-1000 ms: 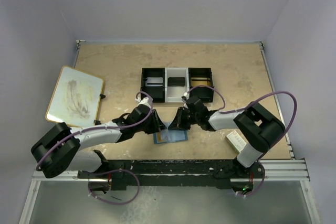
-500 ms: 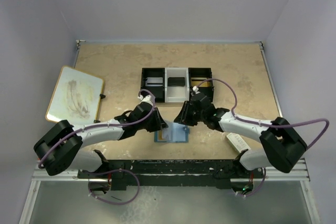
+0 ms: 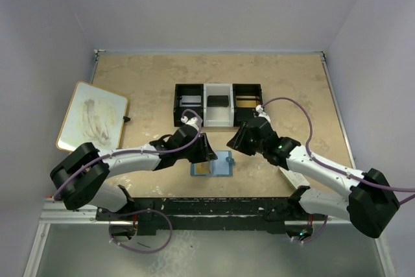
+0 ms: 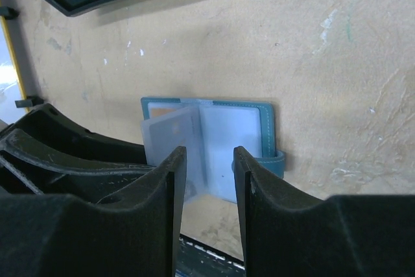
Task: Take the credit cards out of the card holder
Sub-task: Adjust the card holder at the center of the board.
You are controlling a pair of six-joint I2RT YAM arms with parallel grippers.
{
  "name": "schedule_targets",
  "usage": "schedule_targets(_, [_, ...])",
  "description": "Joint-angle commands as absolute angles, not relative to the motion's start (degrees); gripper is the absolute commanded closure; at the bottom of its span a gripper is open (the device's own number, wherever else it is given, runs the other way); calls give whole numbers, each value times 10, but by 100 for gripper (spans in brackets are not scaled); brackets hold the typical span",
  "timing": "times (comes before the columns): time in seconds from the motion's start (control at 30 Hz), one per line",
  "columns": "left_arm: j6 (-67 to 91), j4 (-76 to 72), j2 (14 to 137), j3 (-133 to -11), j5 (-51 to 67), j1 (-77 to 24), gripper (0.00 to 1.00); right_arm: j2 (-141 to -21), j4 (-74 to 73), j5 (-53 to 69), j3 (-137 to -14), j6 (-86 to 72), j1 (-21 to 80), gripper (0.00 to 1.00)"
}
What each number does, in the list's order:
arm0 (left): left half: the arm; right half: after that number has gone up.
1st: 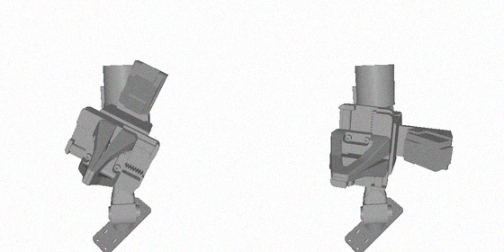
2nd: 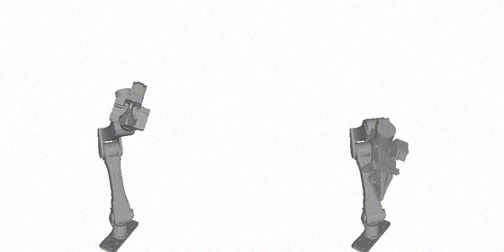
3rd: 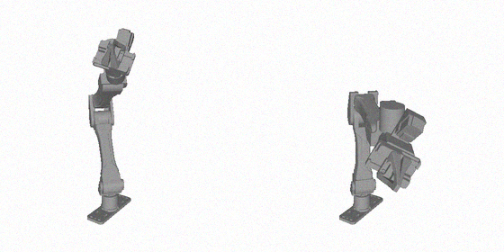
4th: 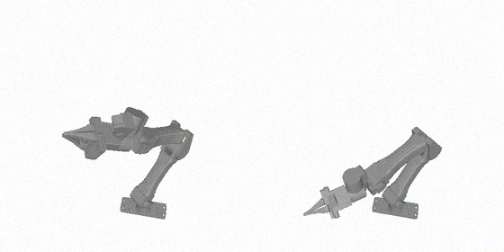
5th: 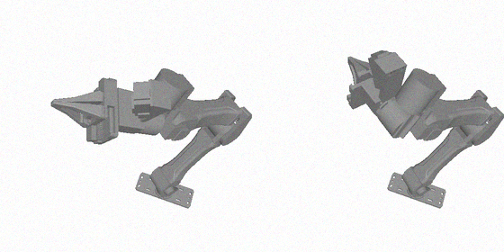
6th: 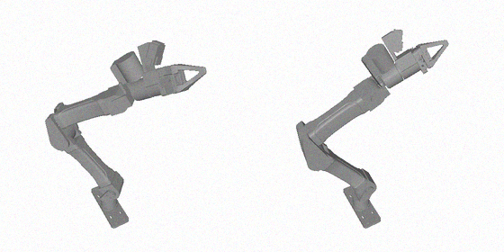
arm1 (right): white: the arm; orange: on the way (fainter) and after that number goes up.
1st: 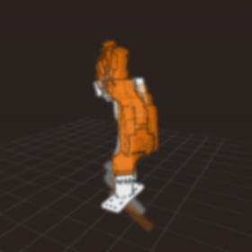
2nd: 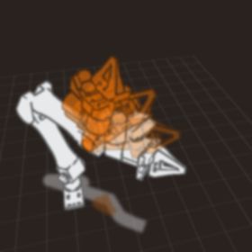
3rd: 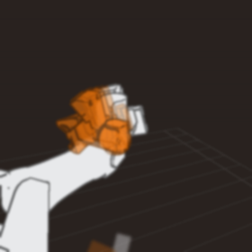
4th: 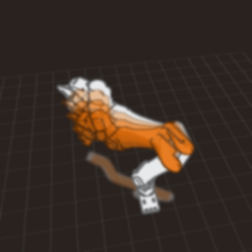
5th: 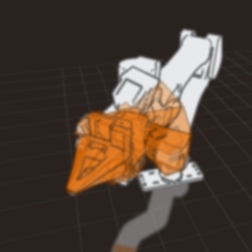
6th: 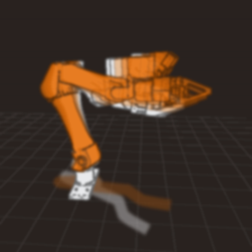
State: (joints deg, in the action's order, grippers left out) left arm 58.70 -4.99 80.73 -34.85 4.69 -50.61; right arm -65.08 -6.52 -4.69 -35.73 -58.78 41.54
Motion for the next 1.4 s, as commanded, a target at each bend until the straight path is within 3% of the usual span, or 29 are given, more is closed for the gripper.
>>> schedule_targets(0.0, [569, -67, 818, -377, 50, -518, 64, -628, -75, -61, -339, -610, 413, 61])
schedule_targets(0.37, [568, -53, 825, -384, 33, -524, 63, -598, -53, -44, -310, -622, 413, 61])
schedule_targets(0.67, [559, -18, 796, -385, 0, -525, 60, -635, 28, 35, -305, -596, 413, 59])
schedule_targets(1.07, [552, 0, 758, -383, -18, -525, 63, -686, 73, 81, -300, -589, 413, 57])
schedule_targets(1.23, [550, -6, 755, -378, -11, -525, 78, -720, 95, 113, -311, -576, 413, 56])
schedule_targets(1.37, [546, -10, 752, -374, -5, -526, 84, -737, 105, 125, -321, -568, 413, 52])
